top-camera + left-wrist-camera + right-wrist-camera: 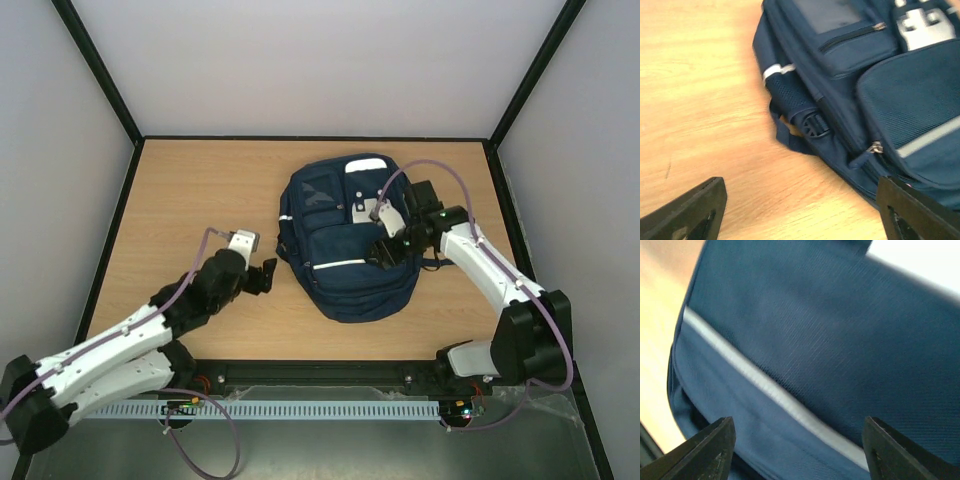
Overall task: Pack the student bag
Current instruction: Zip the student bag at the center of the board.
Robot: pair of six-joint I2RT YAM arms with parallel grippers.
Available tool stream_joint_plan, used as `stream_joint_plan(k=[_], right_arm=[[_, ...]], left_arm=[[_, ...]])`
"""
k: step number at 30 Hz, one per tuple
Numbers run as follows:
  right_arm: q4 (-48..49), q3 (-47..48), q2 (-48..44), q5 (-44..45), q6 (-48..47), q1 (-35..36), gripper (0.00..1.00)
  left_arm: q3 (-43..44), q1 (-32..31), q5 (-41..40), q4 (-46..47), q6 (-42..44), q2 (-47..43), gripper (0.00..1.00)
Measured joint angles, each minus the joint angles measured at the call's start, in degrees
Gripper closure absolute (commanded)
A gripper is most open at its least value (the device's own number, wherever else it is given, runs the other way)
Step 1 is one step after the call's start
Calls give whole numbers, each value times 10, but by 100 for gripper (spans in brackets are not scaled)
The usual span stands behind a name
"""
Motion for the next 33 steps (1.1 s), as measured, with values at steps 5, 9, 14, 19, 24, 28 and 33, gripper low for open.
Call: stream_joint_plan(k=[5,9,14,19,24,28,33], right_arm=[[7,-66,-1,-38,-37,11,41],[49,-97,0,-50,-37,11,54],[80,-106,43,-21,-17,11,58],[91,-107,78,3,-2,13,58],[98,-113,70,12,4,16,57],[108,-122,61,19,5,17,57],[112,-123,57,30,7,16,57]], left_arm=[[33,96,102,-2,74,108,31],[30,97,156,7,123,139,34],[30,96,203,50,171,158,42],[40,96,238,62,225,224,45],[53,95,256,65,272,280,46],[54,92,280,90,298,288,46],[80,71,289,113,328,329,49]])
